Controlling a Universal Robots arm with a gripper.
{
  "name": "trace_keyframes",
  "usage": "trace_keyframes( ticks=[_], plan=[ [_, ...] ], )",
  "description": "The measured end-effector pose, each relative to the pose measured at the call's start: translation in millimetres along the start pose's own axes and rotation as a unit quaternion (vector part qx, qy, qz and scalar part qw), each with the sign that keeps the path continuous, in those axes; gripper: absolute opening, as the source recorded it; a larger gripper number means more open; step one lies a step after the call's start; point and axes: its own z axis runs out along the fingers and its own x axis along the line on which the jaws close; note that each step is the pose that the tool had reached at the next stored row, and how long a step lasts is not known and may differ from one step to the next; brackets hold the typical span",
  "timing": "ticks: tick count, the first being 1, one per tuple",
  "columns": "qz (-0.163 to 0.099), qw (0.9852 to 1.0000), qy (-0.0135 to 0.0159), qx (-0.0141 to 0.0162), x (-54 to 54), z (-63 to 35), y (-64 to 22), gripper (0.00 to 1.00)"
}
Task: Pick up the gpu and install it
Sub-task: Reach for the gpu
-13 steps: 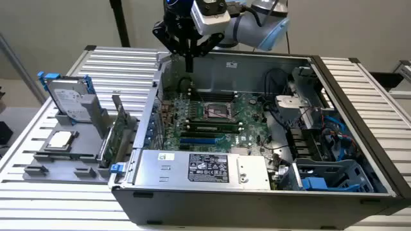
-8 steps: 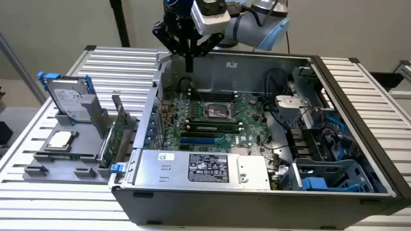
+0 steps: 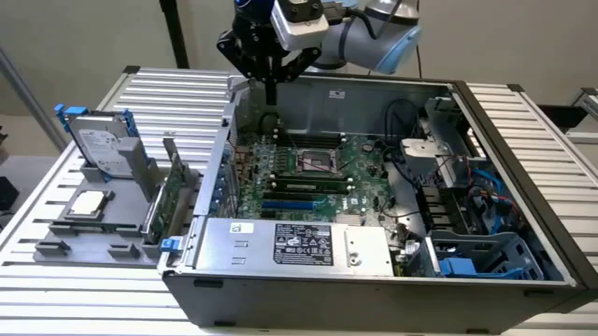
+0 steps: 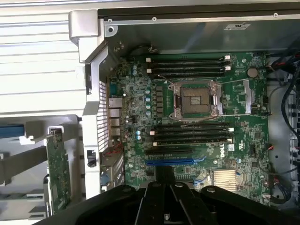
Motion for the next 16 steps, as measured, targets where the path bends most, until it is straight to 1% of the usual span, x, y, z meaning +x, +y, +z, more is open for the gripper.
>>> trace_keyframes(
  ticks=[7,16],
  plan=[
    [0.0,1.0,-0.0001,-0.0001,31.2,-0.9,-8.2,0.0],
    [0.0,1.0,-0.0002,-0.0001,71.1,-2.4,-24.7,0.0]
  ],
)
